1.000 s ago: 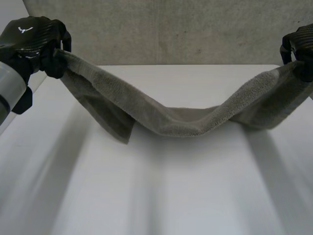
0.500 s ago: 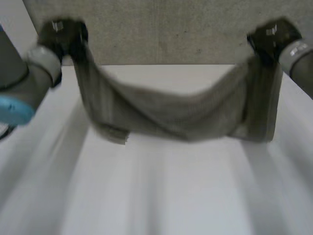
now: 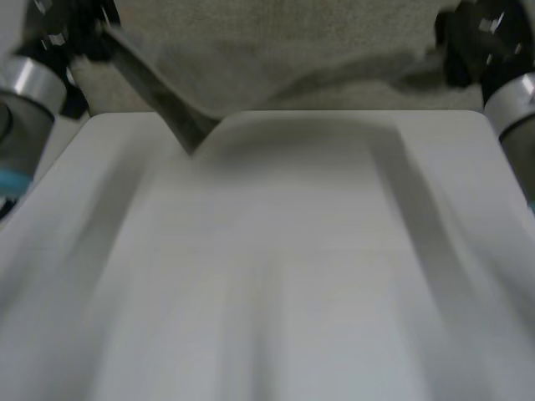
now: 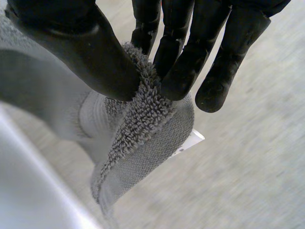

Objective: Fold the towel.

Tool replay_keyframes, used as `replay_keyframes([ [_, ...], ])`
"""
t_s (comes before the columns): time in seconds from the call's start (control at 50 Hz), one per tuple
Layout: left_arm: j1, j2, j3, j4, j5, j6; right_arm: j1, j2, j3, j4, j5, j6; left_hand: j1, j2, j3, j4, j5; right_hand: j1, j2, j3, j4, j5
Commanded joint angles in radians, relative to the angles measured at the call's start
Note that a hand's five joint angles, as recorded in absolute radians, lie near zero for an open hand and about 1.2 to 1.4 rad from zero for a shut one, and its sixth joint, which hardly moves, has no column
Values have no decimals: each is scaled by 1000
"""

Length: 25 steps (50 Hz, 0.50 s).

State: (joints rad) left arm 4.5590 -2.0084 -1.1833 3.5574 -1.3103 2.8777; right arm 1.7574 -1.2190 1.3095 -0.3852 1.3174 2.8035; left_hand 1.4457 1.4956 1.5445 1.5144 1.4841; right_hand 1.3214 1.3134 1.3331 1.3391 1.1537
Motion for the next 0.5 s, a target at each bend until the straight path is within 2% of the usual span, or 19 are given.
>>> replay_keyframes([
  [0.02, 21, 2, -288, 158, 115, 6, -35, 64, 204, -11, -115, -33, -49, -99, -148, -118, -262, 75, 83, 63, 57, 68],
  [0.06, 21, 3, -405, 216, 155, 12, -38, 82, 241, -12, -125, -54, -49, -99, -148, -118, -262, 75, 83, 63, 57, 68],
  [0.16, 18, 17, -513, 236, 195, 49, -76, 98, 329, -11, -135, -148, -49, -99, -148, -118, -262, 75, 83, 63, 57, 68],
  [0.2, 21, 71, -597, 236, 232, 115, -87, 96, 349, -6, -135, -174, -49, -99, -148, -118, -262, 75, 83, 63, 57, 68],
  [0.26, 21, 95, -625, 235, 240, 141, -95, 62, 376, 8, -122, -194, -49, -99, -148, -118, -262, 75, 83, 63, 57, 68],
  [0.3, 21, 122, -647, 233, 244, 161, -99, -41, 402, 38, -121, -190, -49, -99, -148, -118, -262, 75, 83, 63, 57, 68],
  [0.36, 40, 209, -697, 213, 246, 181, -105, -93, 412, 68, -118, -190, -49, -99, -148, -118, -262, 75, 83, 63, 57, 68],
  [0.5, 121, 406, -783, 114, 249, 184, -168, -310, 438, 267, -119, -187, -49, -99, -148, -118, -262, 75, 83, 63, 57, 68],
])
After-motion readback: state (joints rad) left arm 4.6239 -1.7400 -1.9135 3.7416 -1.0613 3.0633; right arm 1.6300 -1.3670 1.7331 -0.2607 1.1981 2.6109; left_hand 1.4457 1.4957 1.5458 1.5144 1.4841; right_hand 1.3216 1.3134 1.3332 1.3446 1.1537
